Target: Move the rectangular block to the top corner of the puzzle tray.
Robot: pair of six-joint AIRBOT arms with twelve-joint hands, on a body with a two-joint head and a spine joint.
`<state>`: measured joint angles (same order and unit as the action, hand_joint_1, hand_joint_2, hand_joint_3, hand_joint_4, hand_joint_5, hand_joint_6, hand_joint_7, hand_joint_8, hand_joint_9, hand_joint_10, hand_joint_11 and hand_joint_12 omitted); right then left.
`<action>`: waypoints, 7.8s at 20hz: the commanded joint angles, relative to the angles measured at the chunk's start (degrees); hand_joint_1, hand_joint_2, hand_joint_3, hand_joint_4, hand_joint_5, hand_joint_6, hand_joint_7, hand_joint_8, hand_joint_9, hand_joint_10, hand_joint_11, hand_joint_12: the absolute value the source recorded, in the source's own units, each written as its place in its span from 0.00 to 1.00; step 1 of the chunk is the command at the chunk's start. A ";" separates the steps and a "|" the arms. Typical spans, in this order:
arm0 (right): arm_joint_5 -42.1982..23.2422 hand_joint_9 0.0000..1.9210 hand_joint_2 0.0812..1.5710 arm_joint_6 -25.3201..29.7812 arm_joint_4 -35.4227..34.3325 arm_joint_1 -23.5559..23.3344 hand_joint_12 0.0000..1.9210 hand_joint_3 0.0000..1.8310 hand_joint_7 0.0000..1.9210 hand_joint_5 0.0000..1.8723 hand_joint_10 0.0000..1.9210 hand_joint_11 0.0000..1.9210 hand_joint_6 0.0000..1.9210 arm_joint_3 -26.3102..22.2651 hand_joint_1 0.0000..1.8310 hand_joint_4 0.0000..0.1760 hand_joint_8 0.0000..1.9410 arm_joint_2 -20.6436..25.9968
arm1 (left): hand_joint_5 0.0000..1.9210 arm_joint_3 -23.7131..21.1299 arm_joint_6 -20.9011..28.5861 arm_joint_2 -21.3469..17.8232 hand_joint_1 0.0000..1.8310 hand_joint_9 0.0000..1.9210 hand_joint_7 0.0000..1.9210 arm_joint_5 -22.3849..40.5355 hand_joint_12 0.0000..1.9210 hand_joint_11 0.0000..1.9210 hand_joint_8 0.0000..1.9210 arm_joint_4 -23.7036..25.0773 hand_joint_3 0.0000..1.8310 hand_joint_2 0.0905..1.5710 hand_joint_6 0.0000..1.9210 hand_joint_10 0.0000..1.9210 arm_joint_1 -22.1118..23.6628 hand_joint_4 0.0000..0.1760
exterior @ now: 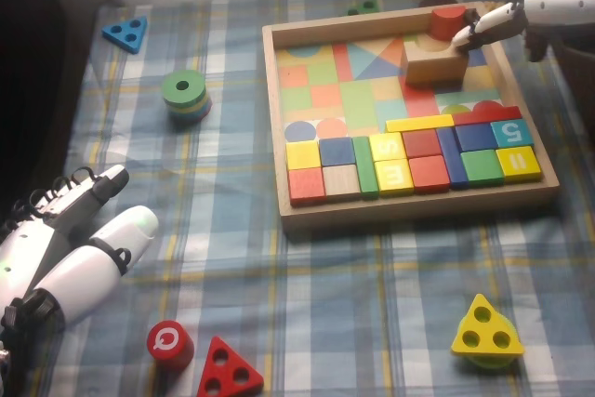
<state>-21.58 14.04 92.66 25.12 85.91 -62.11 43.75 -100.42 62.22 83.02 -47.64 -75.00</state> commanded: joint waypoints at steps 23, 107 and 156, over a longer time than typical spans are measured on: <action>0.46 0.70 0.69 -0.38 0.77 -1.69 1.00 0.02 0.56 0.21 1.00 0.76 0.00 -3.09 0.97 0.15 1.00 -1.05 | 0.15 -0.01 0.38 -0.42 0.00 0.04 0.12 6.03 0.00 0.00 0.00 2.43 0.00 0.78 0.00 0.00 0.29 0.46; 4.44 0.67 0.68 -0.47 1.30 -0.34 1.00 0.00 0.54 0.22 1.00 0.71 0.00 -2.58 0.93 0.00 1.00 0.91 | 0.15 -0.23 0.41 -0.40 0.00 0.04 0.12 6.06 0.00 0.00 0.00 2.32 0.00 0.78 0.00 0.00 0.17 0.42; -18.39 0.79 0.72 -63.27 -77.86 12.79 1.00 0.00 0.65 0.21 1.00 0.80 0.01 -22.70 0.96 0.00 1.00 15.30 | 0.16 -1.07 0.44 -1.55 0.00 0.04 0.11 9.13 0.00 0.00 0.00 0.85 0.00 0.80 0.00 0.00 -0.88 0.22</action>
<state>-32.56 -48.95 15.66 39.11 62.59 -46.92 42.78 -100.40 61.14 85.73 -49.36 -76.25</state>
